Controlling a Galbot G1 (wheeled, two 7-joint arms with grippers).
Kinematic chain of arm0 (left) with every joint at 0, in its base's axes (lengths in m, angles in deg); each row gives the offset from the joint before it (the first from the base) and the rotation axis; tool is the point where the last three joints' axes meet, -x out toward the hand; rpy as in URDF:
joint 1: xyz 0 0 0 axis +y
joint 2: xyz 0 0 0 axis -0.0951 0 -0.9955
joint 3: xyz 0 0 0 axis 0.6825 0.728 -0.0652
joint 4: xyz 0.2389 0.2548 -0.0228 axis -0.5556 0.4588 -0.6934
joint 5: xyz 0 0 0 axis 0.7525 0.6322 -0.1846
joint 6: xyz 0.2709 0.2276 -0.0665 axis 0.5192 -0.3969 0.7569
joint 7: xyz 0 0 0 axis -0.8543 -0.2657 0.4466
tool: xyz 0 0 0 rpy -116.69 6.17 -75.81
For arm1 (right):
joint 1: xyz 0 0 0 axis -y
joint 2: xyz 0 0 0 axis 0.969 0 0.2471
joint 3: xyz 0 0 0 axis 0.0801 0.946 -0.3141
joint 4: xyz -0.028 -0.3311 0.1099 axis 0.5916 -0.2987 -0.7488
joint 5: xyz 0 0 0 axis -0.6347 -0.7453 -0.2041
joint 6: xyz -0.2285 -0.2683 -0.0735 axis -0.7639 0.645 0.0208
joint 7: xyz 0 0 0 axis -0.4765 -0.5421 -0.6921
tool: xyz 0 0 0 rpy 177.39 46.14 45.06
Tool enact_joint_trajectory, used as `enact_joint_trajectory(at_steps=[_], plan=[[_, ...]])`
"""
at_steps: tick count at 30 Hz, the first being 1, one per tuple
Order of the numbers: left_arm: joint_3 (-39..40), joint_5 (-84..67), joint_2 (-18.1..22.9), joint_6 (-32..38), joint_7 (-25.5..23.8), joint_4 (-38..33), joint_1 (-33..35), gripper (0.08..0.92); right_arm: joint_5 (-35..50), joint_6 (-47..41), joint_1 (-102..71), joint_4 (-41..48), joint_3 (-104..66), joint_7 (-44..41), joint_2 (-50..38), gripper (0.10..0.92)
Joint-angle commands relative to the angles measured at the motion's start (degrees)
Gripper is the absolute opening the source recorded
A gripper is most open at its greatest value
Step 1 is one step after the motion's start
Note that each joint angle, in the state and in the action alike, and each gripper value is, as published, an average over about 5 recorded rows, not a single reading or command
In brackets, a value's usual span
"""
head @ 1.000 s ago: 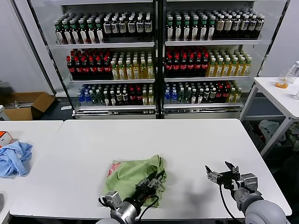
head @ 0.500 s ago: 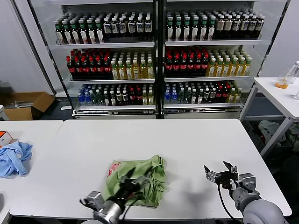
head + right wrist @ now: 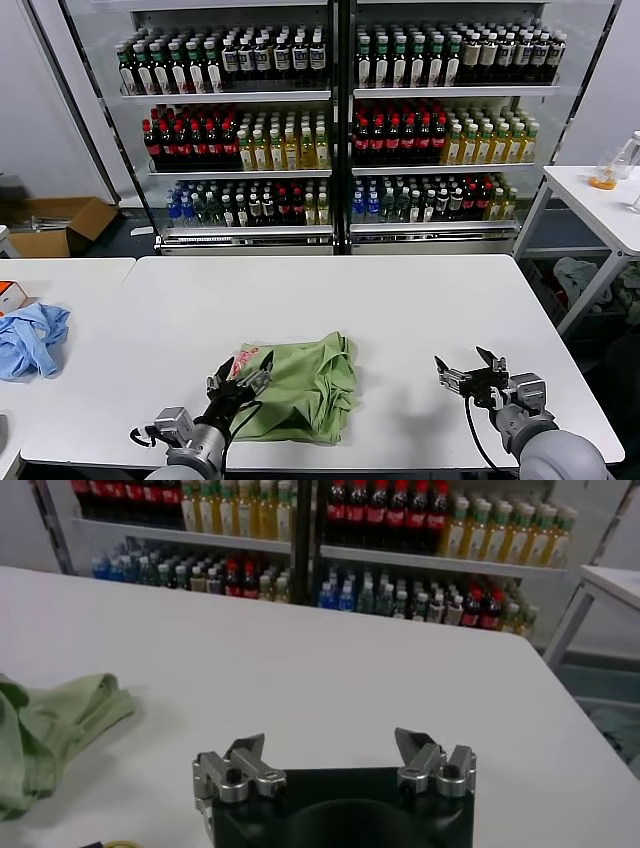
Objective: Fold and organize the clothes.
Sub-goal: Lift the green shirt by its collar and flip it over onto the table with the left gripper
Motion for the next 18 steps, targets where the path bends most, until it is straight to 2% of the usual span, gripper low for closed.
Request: enact_joint_trajectory(at_steps=[1, 18], plan=[[-1.99, 0.76, -0.08, -1.76, 1.24, 4.0, -0.09, 0.823, 0.01, 0.02, -0.15, -0.16, -0.18, 0.0, -0.02, 0.823], [-3.19, -7.69, -0.2, -7.06, 1.5, 3.61, 0.31, 0.823, -0.03, -0.03, -1.35, -1.28, -1.25, 0.07, -0.06, 0.823]])
